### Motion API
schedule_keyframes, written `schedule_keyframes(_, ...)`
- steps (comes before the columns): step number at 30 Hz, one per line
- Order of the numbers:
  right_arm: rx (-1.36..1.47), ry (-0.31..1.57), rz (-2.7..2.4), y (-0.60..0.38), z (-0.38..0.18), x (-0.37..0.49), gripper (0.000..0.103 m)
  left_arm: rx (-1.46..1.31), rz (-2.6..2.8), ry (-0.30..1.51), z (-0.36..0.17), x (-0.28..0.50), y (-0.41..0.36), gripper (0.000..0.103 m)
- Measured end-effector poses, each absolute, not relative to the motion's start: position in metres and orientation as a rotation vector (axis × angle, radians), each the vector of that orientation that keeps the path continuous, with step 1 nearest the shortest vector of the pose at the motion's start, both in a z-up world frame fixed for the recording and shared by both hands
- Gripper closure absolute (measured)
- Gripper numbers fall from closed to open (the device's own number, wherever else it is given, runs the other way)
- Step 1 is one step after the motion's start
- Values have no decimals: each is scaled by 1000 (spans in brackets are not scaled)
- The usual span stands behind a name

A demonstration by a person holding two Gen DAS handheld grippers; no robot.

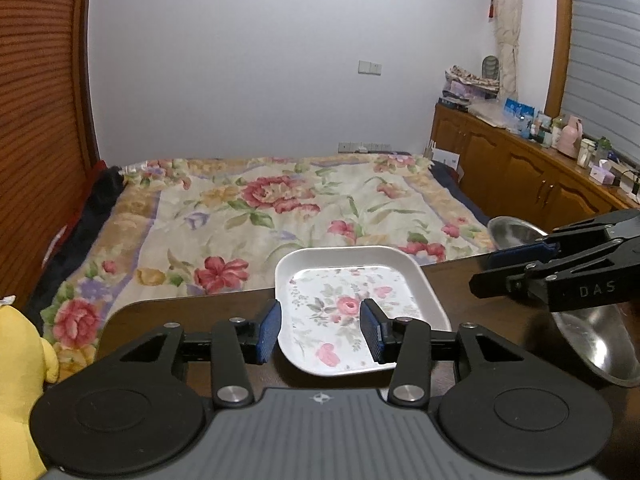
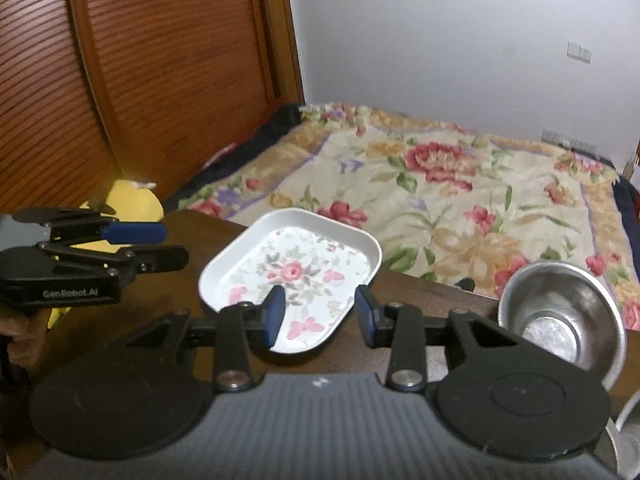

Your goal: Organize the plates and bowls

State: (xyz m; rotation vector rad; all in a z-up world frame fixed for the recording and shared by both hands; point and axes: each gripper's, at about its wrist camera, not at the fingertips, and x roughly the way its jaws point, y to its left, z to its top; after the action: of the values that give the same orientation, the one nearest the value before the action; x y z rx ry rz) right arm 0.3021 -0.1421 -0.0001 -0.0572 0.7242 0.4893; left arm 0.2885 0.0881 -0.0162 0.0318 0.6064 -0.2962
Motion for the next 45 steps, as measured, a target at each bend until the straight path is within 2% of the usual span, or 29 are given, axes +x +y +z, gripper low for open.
schedule_keyframes(10,-82,821,481,-131,-16,333,64,11,-295,653,-39,326,99,57)
schedule_keyframes(26,-52,904,480,-131,-30,358,64,-11,-295,692,-56,345,105,68)
schedule_keyframes(31,-44,931,493,-133,-35,361,69,-16,-297,702,-59,346,105,76)
schedule_keyframes(33,-42,941,500,-133,-36,361,73,-18,-298,712,-62,347,105,84)
schedule_keyframes(36,-42,950,509,-132,-38,361,77,-20,-297,714,-64,346,105,88)
schedule_keyframes(45,-59,970,527,-130,-42,361,80,-25,-299,727,-70,346,104,90)
